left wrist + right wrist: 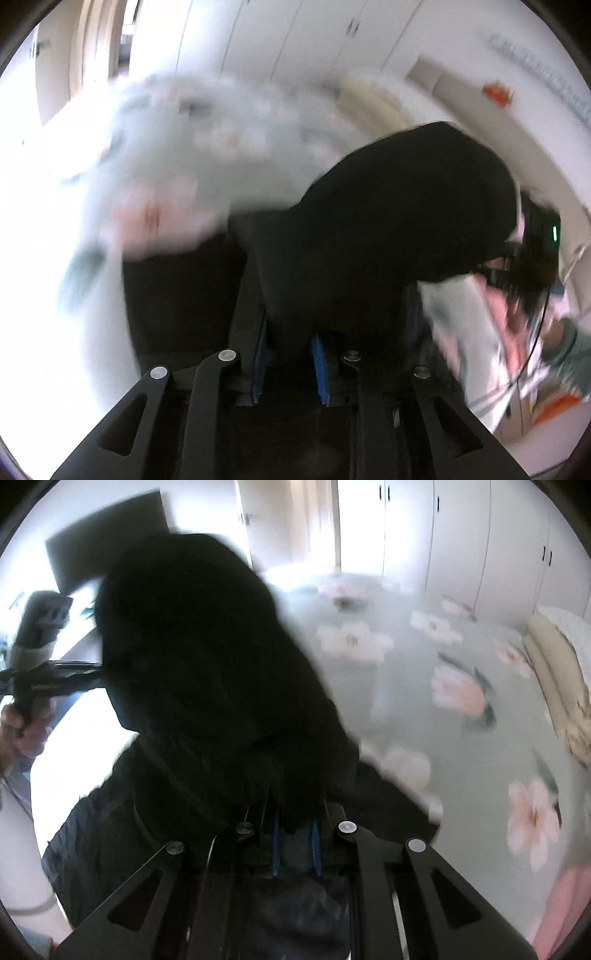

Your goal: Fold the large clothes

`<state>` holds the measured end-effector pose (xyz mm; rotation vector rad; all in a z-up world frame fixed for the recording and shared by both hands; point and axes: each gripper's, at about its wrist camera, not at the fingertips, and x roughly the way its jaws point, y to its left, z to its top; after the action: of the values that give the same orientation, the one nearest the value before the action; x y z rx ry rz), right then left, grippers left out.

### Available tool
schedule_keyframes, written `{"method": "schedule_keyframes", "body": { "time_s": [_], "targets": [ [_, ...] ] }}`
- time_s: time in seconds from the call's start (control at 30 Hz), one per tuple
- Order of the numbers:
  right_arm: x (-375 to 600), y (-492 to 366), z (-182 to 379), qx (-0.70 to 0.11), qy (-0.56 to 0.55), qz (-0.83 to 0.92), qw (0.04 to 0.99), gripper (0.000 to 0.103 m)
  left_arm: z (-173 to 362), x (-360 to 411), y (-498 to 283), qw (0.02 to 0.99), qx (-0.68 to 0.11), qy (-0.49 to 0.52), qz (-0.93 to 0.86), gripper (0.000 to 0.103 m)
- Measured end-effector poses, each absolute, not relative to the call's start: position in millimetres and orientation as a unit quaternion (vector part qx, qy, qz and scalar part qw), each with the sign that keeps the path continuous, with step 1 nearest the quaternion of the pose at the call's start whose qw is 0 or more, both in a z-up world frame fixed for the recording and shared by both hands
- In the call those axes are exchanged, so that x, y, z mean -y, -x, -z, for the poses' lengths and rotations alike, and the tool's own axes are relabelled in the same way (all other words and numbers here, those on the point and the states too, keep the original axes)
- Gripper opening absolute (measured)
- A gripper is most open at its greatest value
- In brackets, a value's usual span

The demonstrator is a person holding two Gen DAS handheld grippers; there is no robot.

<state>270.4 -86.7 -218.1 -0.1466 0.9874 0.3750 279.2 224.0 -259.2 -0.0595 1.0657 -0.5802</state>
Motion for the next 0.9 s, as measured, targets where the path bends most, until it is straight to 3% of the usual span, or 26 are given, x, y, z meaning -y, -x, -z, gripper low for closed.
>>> {"method": "schedule_keyframes", "body": {
  "time_s": [0.1, 0.23, 0.37, 0.43, 0.5, 0.57, 0.6, 0.67, 0.9],
  "targets": [
    [108.6, -249.0, 245.9, -0.523, 0.044, -0.142, 0.839, 0.019, 295.5, -247.5, -241.9, 0.801, -0.557, 0.001, 0.218, 0.024],
    [127.5, -230.4, 261.9, -0.547, -0.005, -0.125, 0.828, 0.021, 316.3, -281.3, -221.9, 0.782, -0.588, 0.059, 0.195, 0.021],
    [115.1, -229.6, 245.7, -0.537, -0.029, -0.144, 0.831, 0.022, 290.5, -273.0, -219.5, 0.800, -0.556, 0.065, 0.215, 0.021],
    [105.9, -237.9, 231.0, -0.522, -0.042, -0.159, 0.837, 0.027, 270.7, -256.1, -228.3, 0.811, -0.530, 0.059, 0.239, 0.022],
    [90.2, -246.3, 210.7, -0.501, -0.053, -0.175, 0.846, 0.033, 248.4, -232.8, -245.4, 0.823, -0.501, 0.043, 0.265, 0.025],
    [73.9, -260.0, 195.2, -0.484, -0.066, -0.184, 0.853, 0.043, 234.8, -209.2, -264.1, 0.830, -0.481, 0.030, 0.280, 0.037],
    [66.8, -268.5, 191.2, -0.479, -0.069, -0.185, 0.855, 0.052, 232.5, -202.8, -271.4, 0.832, -0.476, 0.026, 0.285, 0.041],
    [53.7, -281.0, 193.2, -0.476, -0.069, -0.183, 0.857, 0.053, 234.2, -182.4, -288.0, 0.830, -0.469, 0.019, 0.300, 0.045],
    [32.7, -284.2, 293.9, -0.569, -0.066, -0.148, 0.806, 0.053, 326.4, -153.9, -288.4, 0.767, -0.553, 0.004, 0.325, 0.045]
  ]
}}
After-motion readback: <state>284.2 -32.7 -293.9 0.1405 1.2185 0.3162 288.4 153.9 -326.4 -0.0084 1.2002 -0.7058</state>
